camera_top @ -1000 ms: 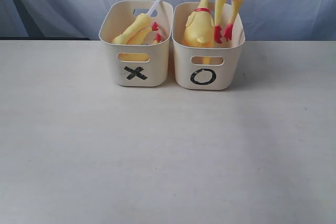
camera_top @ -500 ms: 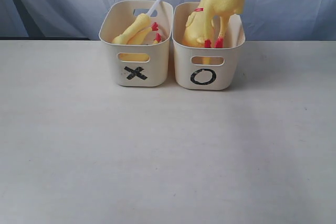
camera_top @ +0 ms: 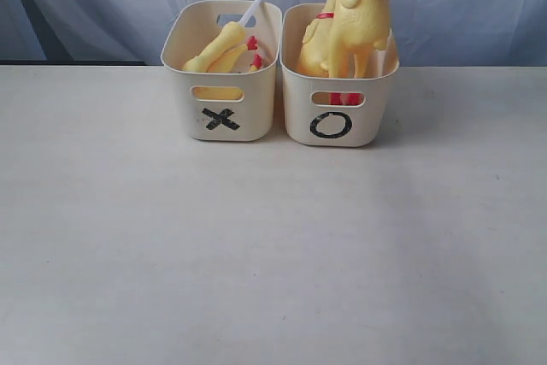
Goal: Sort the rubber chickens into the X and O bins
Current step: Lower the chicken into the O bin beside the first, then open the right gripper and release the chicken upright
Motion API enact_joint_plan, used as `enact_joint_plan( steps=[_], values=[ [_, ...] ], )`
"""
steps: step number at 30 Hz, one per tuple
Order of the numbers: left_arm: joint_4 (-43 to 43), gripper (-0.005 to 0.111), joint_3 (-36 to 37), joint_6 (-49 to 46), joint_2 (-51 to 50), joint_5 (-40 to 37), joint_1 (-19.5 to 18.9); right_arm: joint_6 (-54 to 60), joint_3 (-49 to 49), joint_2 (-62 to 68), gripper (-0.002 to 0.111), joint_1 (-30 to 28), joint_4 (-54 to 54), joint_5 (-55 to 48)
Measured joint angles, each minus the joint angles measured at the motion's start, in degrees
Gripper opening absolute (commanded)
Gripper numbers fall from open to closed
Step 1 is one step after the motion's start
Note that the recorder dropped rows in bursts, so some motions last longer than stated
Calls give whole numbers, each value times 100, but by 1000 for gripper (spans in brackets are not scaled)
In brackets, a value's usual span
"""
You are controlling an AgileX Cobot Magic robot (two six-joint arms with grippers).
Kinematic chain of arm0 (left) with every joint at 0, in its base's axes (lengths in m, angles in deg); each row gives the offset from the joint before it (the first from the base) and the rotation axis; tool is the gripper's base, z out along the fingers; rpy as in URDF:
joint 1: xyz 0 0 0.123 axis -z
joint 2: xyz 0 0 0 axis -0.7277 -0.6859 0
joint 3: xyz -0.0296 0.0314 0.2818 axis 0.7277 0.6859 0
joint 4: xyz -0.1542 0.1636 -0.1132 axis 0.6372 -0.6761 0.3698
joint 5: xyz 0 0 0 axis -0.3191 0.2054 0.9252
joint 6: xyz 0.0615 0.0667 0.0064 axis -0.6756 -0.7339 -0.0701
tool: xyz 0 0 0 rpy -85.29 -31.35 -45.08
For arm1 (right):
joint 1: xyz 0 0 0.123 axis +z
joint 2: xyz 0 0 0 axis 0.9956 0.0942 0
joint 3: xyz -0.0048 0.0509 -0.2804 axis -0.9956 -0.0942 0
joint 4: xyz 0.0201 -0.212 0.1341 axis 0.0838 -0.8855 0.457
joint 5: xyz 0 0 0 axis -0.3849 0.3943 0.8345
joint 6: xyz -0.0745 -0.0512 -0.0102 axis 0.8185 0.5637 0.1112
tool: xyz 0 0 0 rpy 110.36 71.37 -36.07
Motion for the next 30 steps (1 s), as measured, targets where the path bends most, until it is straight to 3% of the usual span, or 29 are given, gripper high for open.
enact_joint_plan(
  steps=[14, 30],
  values=[
    [0, 0, 0, 0, 0, 0, 0, -144, 0, 266, -1, 160, 28, 253],
    [0, 0, 0, 0, 0, 0, 0, -1332, 0, 279, -1, 160, -1171, 531]
  ],
)
